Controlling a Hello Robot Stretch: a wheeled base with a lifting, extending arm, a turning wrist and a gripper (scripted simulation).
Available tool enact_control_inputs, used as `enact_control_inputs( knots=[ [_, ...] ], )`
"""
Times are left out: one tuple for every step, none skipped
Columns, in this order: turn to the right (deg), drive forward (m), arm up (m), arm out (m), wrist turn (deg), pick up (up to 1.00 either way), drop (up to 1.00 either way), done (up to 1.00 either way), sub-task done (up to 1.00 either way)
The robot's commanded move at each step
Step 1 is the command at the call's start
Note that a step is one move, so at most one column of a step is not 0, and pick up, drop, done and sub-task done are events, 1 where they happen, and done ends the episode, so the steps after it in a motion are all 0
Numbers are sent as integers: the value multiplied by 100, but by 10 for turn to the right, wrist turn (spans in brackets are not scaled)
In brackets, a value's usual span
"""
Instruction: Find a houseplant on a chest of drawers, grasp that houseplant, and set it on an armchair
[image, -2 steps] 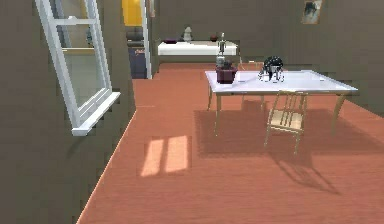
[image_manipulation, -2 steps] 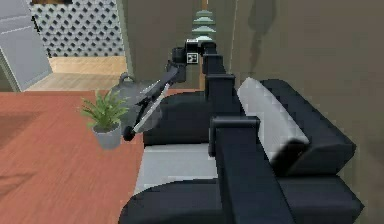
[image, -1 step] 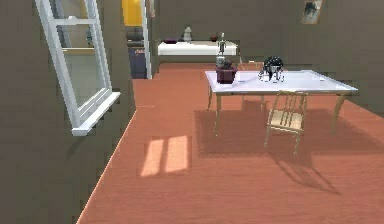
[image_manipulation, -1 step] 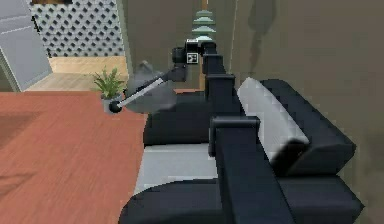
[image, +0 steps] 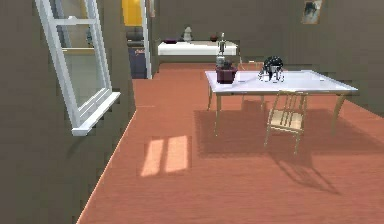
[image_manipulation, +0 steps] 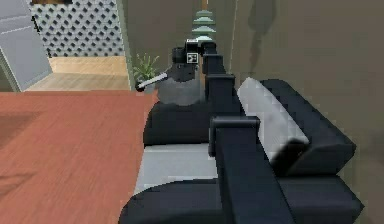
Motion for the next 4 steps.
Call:
enact_control_inputs(
  knots=[
    [0,0,0,0,420,0,0,0,0],
    [0,0,-40,0,0,0,0,0,0],
    [0,0,-50,0,0,0,0,0,0],
    [0,0,0,0,0,0,100,0,0]
  ],
)
